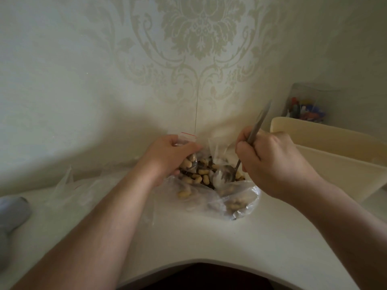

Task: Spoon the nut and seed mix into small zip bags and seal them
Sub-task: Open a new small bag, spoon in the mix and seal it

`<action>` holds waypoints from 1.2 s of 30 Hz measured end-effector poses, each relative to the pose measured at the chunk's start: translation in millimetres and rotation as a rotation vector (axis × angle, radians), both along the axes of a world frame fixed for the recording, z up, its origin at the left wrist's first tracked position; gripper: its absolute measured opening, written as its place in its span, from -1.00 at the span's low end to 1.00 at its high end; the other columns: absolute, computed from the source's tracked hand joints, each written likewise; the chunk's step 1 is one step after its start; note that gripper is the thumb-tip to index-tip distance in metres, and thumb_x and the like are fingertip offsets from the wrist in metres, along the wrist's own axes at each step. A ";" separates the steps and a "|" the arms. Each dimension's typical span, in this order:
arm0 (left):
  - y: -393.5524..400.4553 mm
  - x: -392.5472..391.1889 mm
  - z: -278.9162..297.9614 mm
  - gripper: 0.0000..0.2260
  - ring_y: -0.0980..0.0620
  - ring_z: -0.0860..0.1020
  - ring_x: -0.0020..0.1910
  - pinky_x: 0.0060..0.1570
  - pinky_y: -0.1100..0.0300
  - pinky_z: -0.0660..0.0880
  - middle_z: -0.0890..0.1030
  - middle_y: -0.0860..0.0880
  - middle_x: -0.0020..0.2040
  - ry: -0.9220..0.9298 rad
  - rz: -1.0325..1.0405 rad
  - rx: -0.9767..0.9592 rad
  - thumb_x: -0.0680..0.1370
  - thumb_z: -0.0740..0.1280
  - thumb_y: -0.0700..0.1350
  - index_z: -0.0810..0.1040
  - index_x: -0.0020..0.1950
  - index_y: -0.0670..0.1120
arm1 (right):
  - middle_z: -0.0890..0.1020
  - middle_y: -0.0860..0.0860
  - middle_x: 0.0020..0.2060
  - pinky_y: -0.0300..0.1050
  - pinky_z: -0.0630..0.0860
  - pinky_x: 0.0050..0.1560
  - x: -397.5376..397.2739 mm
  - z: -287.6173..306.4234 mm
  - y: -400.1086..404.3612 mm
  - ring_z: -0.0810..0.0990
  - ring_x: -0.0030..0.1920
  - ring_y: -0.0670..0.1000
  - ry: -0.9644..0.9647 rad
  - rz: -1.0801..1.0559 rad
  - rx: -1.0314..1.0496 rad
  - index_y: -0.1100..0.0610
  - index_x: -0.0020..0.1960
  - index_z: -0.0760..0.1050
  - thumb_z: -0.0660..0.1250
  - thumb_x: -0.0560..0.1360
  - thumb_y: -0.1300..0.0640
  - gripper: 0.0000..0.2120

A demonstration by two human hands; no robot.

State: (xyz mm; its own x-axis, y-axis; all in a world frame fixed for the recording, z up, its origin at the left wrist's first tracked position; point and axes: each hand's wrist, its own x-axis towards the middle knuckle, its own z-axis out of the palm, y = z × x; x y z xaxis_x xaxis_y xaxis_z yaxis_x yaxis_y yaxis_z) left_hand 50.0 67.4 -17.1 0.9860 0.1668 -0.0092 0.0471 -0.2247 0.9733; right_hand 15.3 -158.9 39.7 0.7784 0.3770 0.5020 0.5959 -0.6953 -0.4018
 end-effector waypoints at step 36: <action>2.1 1.3 -6.4 -0.84 -0.08 0.64 -0.40 -0.30 0.10 0.61 0.70 -0.08 -0.23 0.120 -0.015 -0.104 0.55 0.50 0.06 0.71 0.03 0.00 | 0.64 0.13 -0.42 -0.11 0.53 -0.45 -3.5 -35.0 34.0 0.58 -0.46 0.07 0.684 0.003 0.767 0.26 -0.05 0.52 0.19 0.74 0.00 -0.63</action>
